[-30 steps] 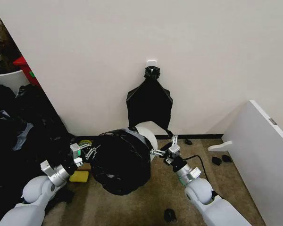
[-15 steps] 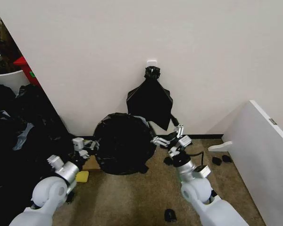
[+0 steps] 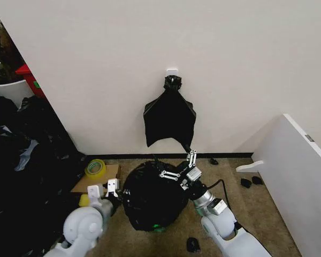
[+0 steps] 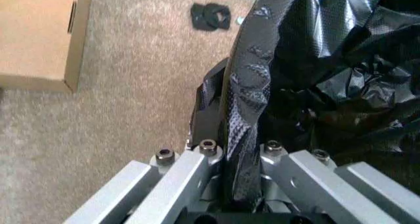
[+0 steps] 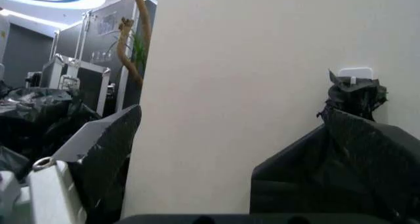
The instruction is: Place the garbage bag over the trash bin.
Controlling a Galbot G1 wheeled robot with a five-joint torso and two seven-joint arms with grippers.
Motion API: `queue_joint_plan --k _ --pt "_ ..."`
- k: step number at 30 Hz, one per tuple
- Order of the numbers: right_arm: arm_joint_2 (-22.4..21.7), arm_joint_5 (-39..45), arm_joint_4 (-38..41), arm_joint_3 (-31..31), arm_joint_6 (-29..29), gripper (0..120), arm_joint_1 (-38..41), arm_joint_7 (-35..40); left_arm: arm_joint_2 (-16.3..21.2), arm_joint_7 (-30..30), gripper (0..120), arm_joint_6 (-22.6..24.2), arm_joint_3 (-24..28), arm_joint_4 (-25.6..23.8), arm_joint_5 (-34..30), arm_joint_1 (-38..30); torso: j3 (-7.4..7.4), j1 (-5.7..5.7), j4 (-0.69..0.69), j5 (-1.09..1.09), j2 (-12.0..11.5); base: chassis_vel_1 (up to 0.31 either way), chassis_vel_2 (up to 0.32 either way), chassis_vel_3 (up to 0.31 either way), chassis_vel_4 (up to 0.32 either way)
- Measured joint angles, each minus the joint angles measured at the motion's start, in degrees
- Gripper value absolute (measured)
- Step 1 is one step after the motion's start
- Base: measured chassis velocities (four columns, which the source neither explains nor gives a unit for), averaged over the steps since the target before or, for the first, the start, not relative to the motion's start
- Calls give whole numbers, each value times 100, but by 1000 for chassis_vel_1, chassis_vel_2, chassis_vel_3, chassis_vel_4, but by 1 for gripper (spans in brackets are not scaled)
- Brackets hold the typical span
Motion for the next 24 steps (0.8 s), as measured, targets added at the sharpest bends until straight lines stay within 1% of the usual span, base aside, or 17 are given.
queue_joint_plan --k 1,2,3,5,8,9,10,11,14,15,16,17,19,20,22,23,24 --pt "0 0 0 0 0 100 0 0 0 0 4 0 0 0 0 0 0 0 0 0 0 0 0 0 0" --pt "0 -1 -1 -2 0 100 -2 -5 -34 -12 7 -4 15 9 7 14 0 0 1 0 0 0 0 0 0" --pt "0 -1 -3 -2 0 100 -6 -10 -93 -23 14 -6 35 13 20 53 0 0 0 0 0 0 0 0 0" --pt "0 -1 -5 -3 0 100 -6 -11 -126 -40 16 -8 33 1 37 85 0 0 0 0 0 0 0 0 0" --pt "-1 -2 -5 4 -3 100 -9 -13 -118 -150 31 5 -97 -174 28 183 0 0 0 -1 0 0 0 0 0" --pt "-1 -2 -5 9 -4 100 -14 -14 -85 -197 34 18 -145 -250 7 224 0 0 0 0 0 0 0 0 0" --pt "-1 -2 -5 9 -4 100 -14 -14 -85 -197 34 18 -145 -250 7 224 0 0 0 0 0 0 0 0 0" --pt "1 -2 -5 22 -6 100 -27 -14 -23 -274 41 25 -218 -394 -11 304 0 0 0 -1 0 0 0 0 0" --pt "19 0 -3 65 -13 100 -72 -9 129 -480 55 72 -400 -858 -63 526 0 0 0 -1 0 0 0 0 0" --pt "19 0 -3 65 -13 100 -72 -9 129 -480 55 72 -400 -858 -63 526 0 0 0 -1 0 0 0 0 0" --pt "25 7 -2 77 -19 100 -91 0 172 -555 58 112 -445 -1014 -99 594 0 0 1 0 0 0 0 0 0" --pt "30 17 -2 87 -34 100 -119 28 221 -654 63 172 -482 -1199 -168 673 0 0 1 0 0 0 0 0 0" --pt "41 28 1 90 -67 100 -169 75 250 -768 73 224 -485 -1340 -232 768 -1 0 0 0 0 0 0 0 0" --pt "41 28 1 90 -67 100 -169 75 250 -768 73 224 -485 -1340 -232 768 -1 0 0 0 0 0 0 0 0" --pt "76 11 3 91 -81 100 -201 77 168 -695 84 176 -406 -1186 -146 783 -1 0 1 1 0 0 0 0 0" --pt "93 -2 1 90 -85 100 -211 73 87 -612 87 122 -376 -1019 -84 744 0 0 1 -2 0 0 0 0 0" --pt "93 -2 1 90 -85 100 -211 73 87 -612 87 122 -376 -1019 -84 744 0 0 1 -2 0 0 0 0 0"
